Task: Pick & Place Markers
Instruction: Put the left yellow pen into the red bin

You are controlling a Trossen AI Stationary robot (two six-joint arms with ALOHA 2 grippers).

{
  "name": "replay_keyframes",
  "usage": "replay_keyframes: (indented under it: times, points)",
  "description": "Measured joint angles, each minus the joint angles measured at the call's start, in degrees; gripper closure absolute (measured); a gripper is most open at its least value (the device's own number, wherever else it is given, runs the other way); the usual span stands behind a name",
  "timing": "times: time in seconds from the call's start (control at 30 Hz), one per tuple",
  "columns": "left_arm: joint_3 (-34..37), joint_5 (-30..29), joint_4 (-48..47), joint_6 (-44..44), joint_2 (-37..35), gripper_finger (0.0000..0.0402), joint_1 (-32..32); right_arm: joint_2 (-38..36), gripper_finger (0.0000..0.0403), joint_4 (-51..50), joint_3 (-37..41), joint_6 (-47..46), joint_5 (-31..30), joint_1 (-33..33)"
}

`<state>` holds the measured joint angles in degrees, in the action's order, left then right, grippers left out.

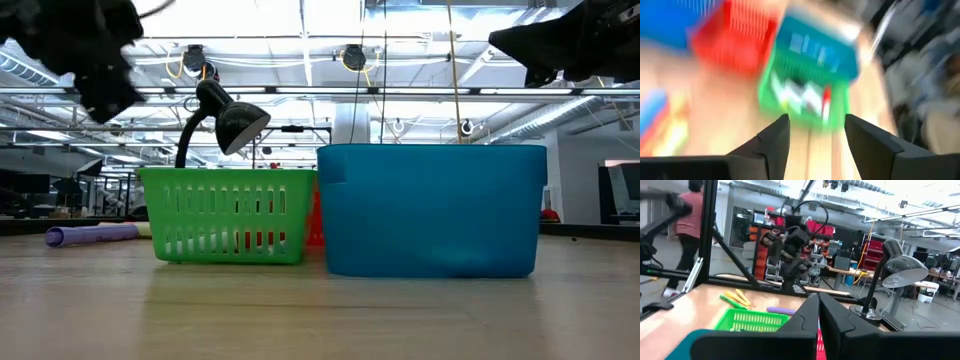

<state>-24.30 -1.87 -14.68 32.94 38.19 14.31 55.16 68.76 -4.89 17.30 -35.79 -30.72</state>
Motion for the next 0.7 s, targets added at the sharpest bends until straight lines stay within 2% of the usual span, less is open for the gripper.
replay_keyframes:
  times: [0.13, 0.23, 0.37, 0.43, 0.53, 0.7]
  points:
    - [-8.5, 0.77, -15.99, 12.87, 15.22, 0.023, 5.6, -0.02, 0.0403, -1.82, 0.0, 0.33, 0.0, 0.0]
    - [-12.75, 5.13, -25.85, 22.39, 24.42, 0.025, 8.74, -0.04, 0.0403, -3.78, -0.06, -0.21, 0.02, 0.0]
    - [-13.81, 12.91, -27.12, 33.87, 32.57, 0.027, 11.94, 0.07, 0.0403, -8.34, 0.6, -4.62, 1.34, -0.02]
    - [-13.81, 14.82, -27.1, 37.65, 35.33, 0.0276, 13.46, 0.09, 0.0403, -8.88, 1.05, -6.37, 3.16, -0.02]
    - [-13.81, 15.01, -27.28, 41.09, 37.85, 0.0278, 15.97, 0.07, 0.0403, -9.13, 1.27, -7.04, 6.07, -0.02]
    - [-13.81, 10.73, -27.26, 44.67, 38.98, 0.0261, 20.26, 0.07, 0.0403, -9.07, 1.36, -4.74, 7.61, -0.02]
